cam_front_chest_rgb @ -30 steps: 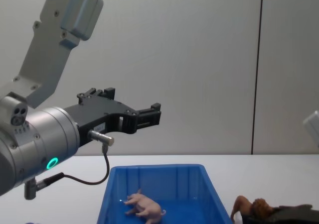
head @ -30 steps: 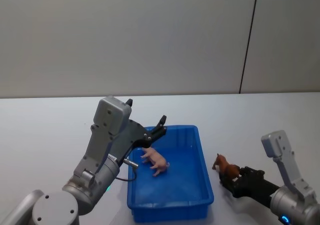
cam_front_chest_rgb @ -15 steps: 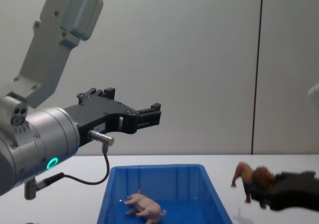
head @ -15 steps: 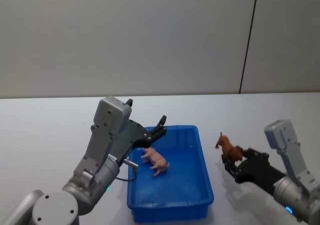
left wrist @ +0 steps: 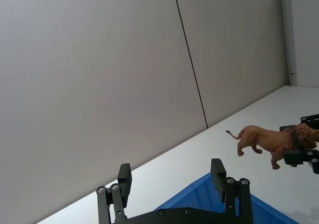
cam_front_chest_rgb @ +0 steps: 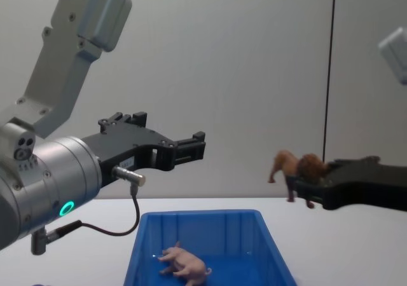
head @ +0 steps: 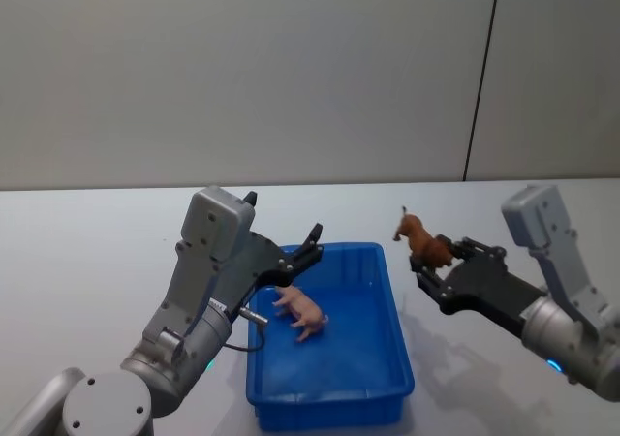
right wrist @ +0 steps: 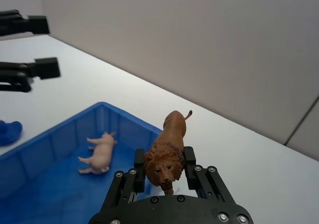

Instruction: Pick up the two dolls from the table and place them into the box.

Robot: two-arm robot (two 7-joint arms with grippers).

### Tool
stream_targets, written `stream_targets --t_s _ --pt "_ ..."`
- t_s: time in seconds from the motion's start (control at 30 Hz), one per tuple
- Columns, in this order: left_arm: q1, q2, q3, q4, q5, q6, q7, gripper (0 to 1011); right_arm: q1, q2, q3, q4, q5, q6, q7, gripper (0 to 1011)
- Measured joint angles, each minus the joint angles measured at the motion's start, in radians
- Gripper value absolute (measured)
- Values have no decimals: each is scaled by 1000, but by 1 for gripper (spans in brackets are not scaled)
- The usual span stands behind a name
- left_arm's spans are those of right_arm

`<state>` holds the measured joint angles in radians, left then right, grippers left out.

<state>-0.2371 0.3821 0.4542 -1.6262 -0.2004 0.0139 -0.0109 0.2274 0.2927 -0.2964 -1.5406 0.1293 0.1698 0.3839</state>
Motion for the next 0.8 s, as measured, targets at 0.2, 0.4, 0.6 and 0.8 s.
stream_targets --t_s 0.2,0.4,0.6,0.8 --pt "0 0 0 0 0 0 0 1001 41 -22 -13 20 -12 31 65 435" --pt "0 0 0 0 0 0 0 1001 84 -52 -30 75 -20 60 123 456" --pt "0 0 0 0 0 0 0 1001 118 -76 -45 131 -28 72 165 603" --pt "0 0 0 0 0 0 0 1001 138 -89 -53 169 -33 69 186 796"
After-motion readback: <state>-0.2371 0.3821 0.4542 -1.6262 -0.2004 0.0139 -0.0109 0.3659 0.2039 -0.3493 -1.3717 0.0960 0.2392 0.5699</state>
